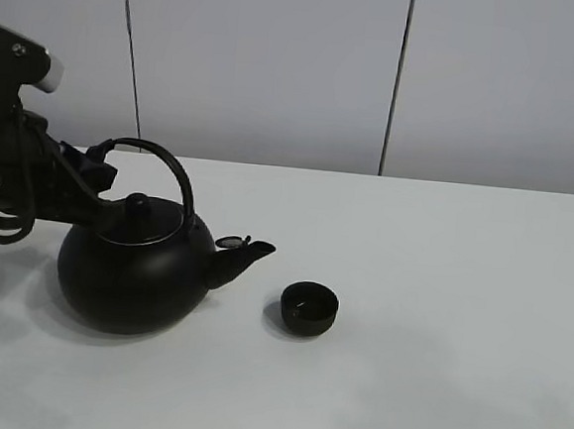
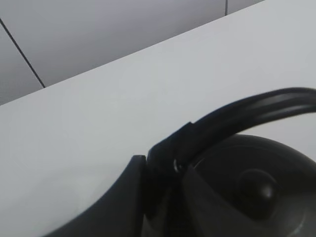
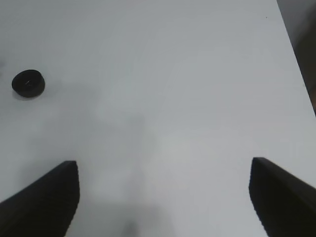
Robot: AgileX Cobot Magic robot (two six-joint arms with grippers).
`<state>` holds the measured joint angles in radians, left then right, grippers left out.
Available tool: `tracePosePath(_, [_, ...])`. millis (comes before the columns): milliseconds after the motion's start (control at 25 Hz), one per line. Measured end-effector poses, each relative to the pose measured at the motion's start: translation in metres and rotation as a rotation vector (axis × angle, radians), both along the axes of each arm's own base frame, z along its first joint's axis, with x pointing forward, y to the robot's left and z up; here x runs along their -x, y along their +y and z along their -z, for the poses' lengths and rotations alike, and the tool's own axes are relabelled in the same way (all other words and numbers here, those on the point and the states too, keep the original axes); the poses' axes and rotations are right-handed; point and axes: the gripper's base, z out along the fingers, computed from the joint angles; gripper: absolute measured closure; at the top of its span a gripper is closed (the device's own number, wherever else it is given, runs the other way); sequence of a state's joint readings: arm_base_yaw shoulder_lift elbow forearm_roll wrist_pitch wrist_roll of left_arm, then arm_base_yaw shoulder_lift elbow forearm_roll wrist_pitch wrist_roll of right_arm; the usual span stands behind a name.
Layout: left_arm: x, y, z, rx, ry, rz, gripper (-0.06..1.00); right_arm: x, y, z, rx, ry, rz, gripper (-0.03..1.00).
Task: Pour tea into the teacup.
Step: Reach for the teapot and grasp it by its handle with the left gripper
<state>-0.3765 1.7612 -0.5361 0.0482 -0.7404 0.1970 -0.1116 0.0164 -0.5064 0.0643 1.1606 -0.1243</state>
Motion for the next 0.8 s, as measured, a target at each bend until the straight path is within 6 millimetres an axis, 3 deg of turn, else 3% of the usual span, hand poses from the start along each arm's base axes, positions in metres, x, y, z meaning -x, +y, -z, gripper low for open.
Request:
tracePosePath(320, [-0.010, -0.005, -0.007, -0.032, 0.011, 0.028, 0.82, 0.000, 0.000, 0.000, 0.000, -0.001, 0.000, 0.33])
tracePosePath(800, [-0.005, -0.004, -0.017, -0.099, 0.017, 0.061, 0.82, 0.000, 0.000, 0.000, 0.000, -0.001, -0.002, 0.33])
